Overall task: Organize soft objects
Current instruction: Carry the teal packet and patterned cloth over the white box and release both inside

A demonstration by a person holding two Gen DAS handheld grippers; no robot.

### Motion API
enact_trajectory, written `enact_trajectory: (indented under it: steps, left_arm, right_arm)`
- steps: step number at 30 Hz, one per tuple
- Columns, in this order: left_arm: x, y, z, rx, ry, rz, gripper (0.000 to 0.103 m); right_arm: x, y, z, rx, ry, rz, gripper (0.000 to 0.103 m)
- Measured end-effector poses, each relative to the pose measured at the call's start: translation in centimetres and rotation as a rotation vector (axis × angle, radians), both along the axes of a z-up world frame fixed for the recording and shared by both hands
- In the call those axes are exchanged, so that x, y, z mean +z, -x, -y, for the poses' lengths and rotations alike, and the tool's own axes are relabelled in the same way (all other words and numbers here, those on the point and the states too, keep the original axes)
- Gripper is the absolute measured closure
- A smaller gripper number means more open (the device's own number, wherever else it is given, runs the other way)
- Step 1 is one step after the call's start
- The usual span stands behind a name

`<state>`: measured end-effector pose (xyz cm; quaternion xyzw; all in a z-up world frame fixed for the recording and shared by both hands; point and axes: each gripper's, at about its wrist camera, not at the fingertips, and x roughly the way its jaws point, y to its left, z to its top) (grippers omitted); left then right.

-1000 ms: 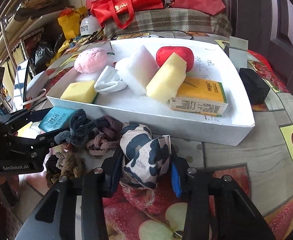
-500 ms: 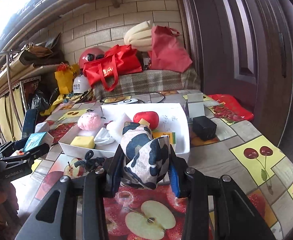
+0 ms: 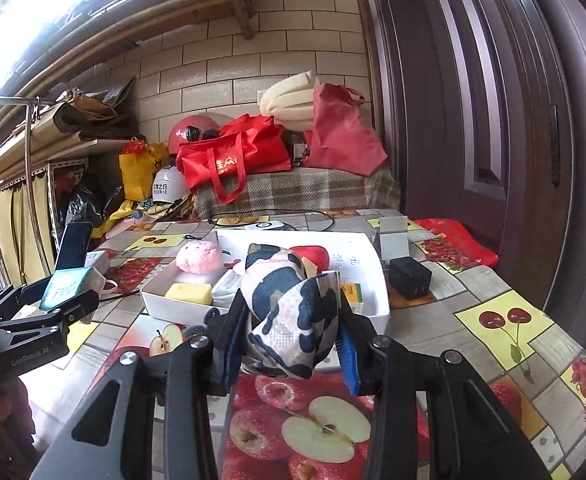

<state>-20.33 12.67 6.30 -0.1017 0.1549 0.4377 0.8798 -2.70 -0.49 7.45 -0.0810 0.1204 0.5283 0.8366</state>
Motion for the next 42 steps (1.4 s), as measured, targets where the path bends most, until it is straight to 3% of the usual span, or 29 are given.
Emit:
enact_trajectory:
  steps: [7, 13, 17, 22, 30, 33, 38, 42]
  left_arm:
    - [0.0, 0.1, 0.2, 0.012, -0.009, -0.002, 0.023]
    - [-0.2, 0.0, -0.6, 0.024, 0.016, -0.001, 0.023]
    - [-0.1, -0.3, -0.9, 0.021, -0.006, -0.012, 0.023]
    - [-0.2, -0.9, -2.2, 0.039, -0.038, -0.044, 0.023]
    - [-0.4, -1.9, -5.7, 0.073, -0.032, -0.041, 0.023]
    - [-0.4, -2.5, -6.8, 0.082, -0.024, -0.032, 0.023]
    - [-0.3, -4.5, -7.5, 0.018, -0.031, -0.045, 0.023]
    - [-0.4, -6.8, -8.1, -0.044, -0.018, -0.079, 0.023]
  right_arm:
    - [-0.2, 2.2, -2.1, 0.071, 0.013, 0.015, 0.064]
    - [-0.4, 0.9, -2.0, 0.045, 0.016, -0.033, 0.064]
    - [-0.3, 0.1, -1.9, 0.015, 0.028, -0.003, 0.064]
    - [-0.4, -2.5, -1.5, -0.05, 0.054, 0.021, 0.064]
    - [-1.3, -8.5, -2.0, -0.142, 0.1, -0.085, 0.063]
    - [-1.3, -8.5, -2.8, -0.137, 0.112, -0.06, 0.063]
    - [-1.4, -7.9, -5.0, -0.091, 0.141, -0.01, 0.063]
    - [-1.7, -8.0, -7.2, -0.037, 0.173, -0.022, 0.063]
